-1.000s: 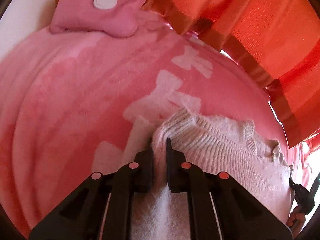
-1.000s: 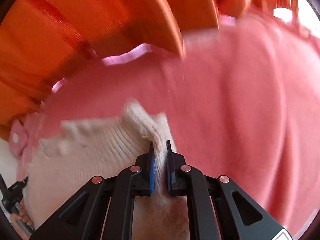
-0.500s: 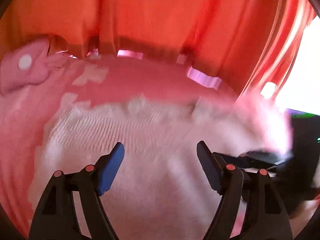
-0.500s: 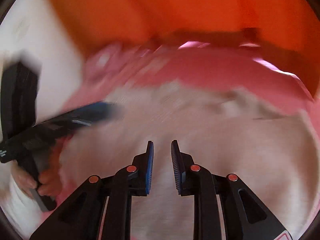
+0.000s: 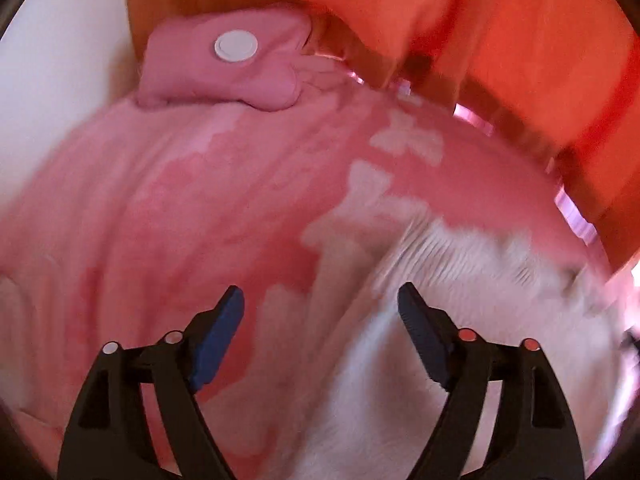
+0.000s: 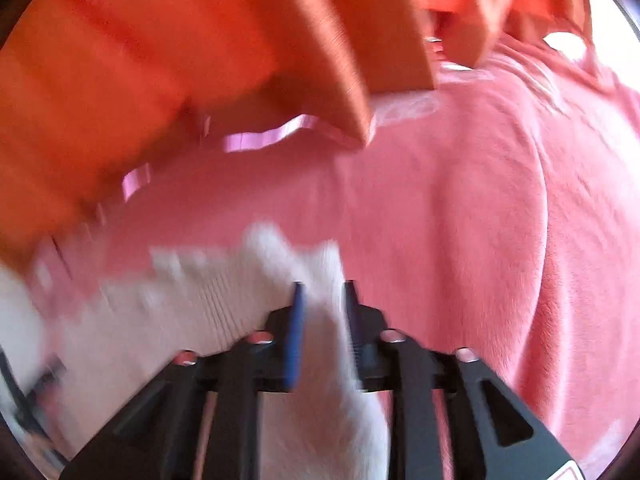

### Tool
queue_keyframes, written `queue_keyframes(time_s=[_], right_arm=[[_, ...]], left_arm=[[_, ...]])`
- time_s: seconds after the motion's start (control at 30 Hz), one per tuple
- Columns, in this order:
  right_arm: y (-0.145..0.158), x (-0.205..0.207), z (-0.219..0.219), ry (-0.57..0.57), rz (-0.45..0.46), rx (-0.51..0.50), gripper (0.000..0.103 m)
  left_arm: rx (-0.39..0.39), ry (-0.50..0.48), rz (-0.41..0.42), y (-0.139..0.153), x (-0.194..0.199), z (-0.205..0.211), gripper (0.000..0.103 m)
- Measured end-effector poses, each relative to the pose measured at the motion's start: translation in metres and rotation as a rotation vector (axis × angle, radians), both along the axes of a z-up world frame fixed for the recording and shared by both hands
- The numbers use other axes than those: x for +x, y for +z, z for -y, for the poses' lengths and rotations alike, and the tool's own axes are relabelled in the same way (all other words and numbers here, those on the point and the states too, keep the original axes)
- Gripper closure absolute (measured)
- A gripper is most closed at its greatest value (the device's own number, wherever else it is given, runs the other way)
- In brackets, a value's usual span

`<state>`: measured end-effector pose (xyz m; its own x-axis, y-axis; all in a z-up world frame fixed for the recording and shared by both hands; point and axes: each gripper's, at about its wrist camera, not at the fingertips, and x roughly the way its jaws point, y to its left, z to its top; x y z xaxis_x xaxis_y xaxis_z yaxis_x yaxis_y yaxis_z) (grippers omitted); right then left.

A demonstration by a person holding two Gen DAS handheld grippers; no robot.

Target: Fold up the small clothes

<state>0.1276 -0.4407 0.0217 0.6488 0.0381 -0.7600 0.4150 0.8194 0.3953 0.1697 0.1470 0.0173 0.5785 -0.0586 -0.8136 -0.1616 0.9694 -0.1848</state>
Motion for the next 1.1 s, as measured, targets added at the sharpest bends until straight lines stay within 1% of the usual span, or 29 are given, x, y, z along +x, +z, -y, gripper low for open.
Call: queue_keyframes(time_s=[0.03,0.07,0.13,0.2,0.23,0.27,0.3,0.33,0.37,0.4,0.43,0.47,0.5,0.53,0.6,0.63,0.67,0.7,0.73,0.77,0.8,0.83,0.87,0.93,0.97,1.0,1.03,1.07,1.1], right_arm=[[0.0,0.002,-0.001,0.011,0.016,0.003,0.038],[-0.003,0.007,-0.004,0.027,0.01,-0.001,0.038],[-0.013,0.03,-0.021,0.081,-0.03,0.003,0.038],[-0.025,0.052,-0.036,0.141,-0.083,-0.014,0.038],[-0.027,0.058,-0.045,0.154,-0.106,-0.06,0.041],[-0.028,0.055,-0.053,0.166,-0.107,-0.092,0.063],[-0.023,0.056,-0.059,0.186,-0.078,-0.109,0.081],[-0.017,0.054,-0.062,0.188,-0.052,-0.098,0.093],[-0.002,0.049,-0.061,0.175,0.014,-0.082,0.093],[0.014,0.042,-0.061,0.172,0.081,-0.067,0.093],[0.032,0.034,-0.061,0.176,0.161,-0.057,0.093],[0.041,0.029,-0.06,0.17,0.204,-0.065,0.093],[0.042,0.029,-0.058,0.156,0.21,-0.085,0.093],[0.03,0.037,-0.054,0.152,0.153,-0.089,0.093],[-0.009,0.055,-0.046,0.132,-0.009,-0.058,0.093],[-0.019,0.057,-0.043,0.127,-0.048,-0.04,0.093],[-0.028,0.059,-0.042,0.129,-0.073,-0.017,0.093],[-0.024,0.059,-0.041,0.135,-0.062,-0.025,0.092],[-0.019,0.058,-0.043,0.143,-0.052,-0.032,0.09],[-0.014,0.056,-0.045,0.15,-0.037,-0.032,0.084],[-0.008,0.055,-0.047,0.148,-0.022,-0.031,0.084],[-0.008,0.056,-0.047,0.146,-0.021,-0.031,0.079],[-0.008,0.058,-0.046,0.147,-0.022,-0.03,0.069],[-0.013,0.06,-0.049,0.155,-0.04,-0.035,0.053],[-0.019,0.062,-0.05,0.16,-0.058,-0.042,0.052],[-0.025,0.064,-0.053,0.169,-0.075,-0.051,0.052],[-0.028,0.066,-0.057,0.172,-0.09,-0.069,0.063],[-0.029,0.067,-0.059,0.171,-0.089,-0.08,0.087],[-0.023,0.066,-0.06,0.174,-0.066,-0.073,0.091]], left_arm=[[-0.066,0.003,0.006,0.0,0.005,-0.001,0.011],[-0.152,-0.003,0.005,-0.003,0.013,0.001,0.011],[-0.202,-0.021,-0.037,-0.015,0.022,0.008,0.011],[-0.165,-0.013,-0.073,-0.025,0.03,0.017,0.011],[-0.132,-0.009,-0.072,-0.028,0.032,0.02,0.015],[-0.108,-0.007,-0.066,-0.028,0.033,0.023,0.023],[-0.088,-0.007,-0.054,-0.026,0.031,0.023,0.057],[-0.098,-0.007,-0.027,-0.019,0.029,0.021,0.085],[-0.133,-0.003,0.002,-0.012,0.025,0.017,0.085],[-0.174,0.01,0.058,-0.001,0.02,0.011,0.098],[-0.166,0.015,0.109,0.011,0.016,0.009,0.103],[-0.139,0.02,0.137,0.017,0.016,0.008,0.103],[-0.11,0.025,0.152,0.02,0.016,0.007,0.103],[-0.086,0.022,0.129,0.014,0.021,0.007,0.103],[-0.106,0.03,0.053,-0.005,0.028,0.005,0.103],[-0.131,0.028,0.015,-0.012,0.03,0.003,0.103],[-0.152,0.017,0.001,-0.013,0.033,0.001,0.103],[-0.171,-0.001,-0.004,-0.012,0.033,0.002,0.097],[-0.173,-0.018,-0.012,-0.01,0.034,0.005,0.073],[-0.147,-0.02,-0.016,-0.009,0.034,0.008,0.054],[-0.123,-0.016,-0.01,-0.009,0.034,0.011,0.022],[-0.111,-0.014,0.0,-0.01,0.033,0.014,0.018],[-0.097,-0.026,0.004,-0.01,0.032,0.017,0.018],[-0.078,-0.071,-0.011,-0.014,0.036,0.025,0.018],[-0.059,-0.079,-0.015,-0.018,0.039,0.028,0.019],[-0.045,-0.087,-0.019,-0.021,0.039,0.028,0.029],[-0.027,-0.106,-0.034,-0.026,0.042,0.032,0.054],[-0.02,-0.115,-0.032,-0.025,0.043,0.033,0.065],[-0.025,-0.118,-0.013,-0.02,0.042,0.033,0.094]])
